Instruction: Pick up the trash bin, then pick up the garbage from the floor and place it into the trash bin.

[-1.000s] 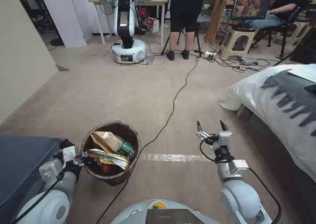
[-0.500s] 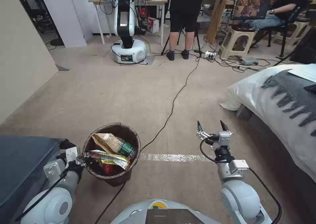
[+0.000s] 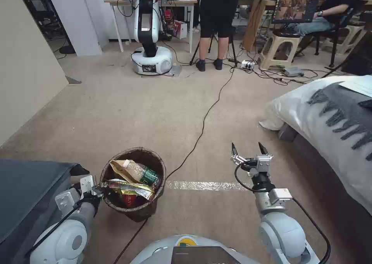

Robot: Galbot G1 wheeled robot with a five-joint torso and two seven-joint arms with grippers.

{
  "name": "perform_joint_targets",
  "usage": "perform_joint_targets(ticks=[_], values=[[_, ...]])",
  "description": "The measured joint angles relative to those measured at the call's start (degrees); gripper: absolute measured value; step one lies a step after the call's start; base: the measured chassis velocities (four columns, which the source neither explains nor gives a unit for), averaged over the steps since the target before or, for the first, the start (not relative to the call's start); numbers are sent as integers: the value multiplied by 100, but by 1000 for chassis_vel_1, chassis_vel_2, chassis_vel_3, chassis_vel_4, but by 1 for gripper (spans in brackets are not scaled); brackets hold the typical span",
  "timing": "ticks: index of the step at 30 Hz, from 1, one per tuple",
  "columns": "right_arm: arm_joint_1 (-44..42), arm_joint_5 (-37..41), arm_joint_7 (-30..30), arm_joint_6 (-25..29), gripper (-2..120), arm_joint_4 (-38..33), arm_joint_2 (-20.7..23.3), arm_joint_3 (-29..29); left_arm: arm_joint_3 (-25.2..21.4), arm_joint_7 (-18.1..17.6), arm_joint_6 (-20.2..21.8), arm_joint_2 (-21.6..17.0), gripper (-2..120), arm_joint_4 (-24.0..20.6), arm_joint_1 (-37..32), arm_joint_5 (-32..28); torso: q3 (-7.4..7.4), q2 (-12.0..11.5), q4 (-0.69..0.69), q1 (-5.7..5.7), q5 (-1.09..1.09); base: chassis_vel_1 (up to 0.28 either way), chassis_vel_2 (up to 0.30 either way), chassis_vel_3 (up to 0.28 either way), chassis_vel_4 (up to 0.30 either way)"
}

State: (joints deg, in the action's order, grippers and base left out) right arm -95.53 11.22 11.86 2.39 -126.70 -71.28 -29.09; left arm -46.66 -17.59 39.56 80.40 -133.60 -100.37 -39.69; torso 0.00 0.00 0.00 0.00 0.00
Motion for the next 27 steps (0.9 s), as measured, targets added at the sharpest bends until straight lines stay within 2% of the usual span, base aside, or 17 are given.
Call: perform_joint_targets(ticks=[27], values=[[90, 11, 10, -6, 100, 53, -16, 62, 129, -66, 17, 14, 0, 487, 131, 86, 0, 0, 0, 0, 0, 0, 0, 0, 0]])
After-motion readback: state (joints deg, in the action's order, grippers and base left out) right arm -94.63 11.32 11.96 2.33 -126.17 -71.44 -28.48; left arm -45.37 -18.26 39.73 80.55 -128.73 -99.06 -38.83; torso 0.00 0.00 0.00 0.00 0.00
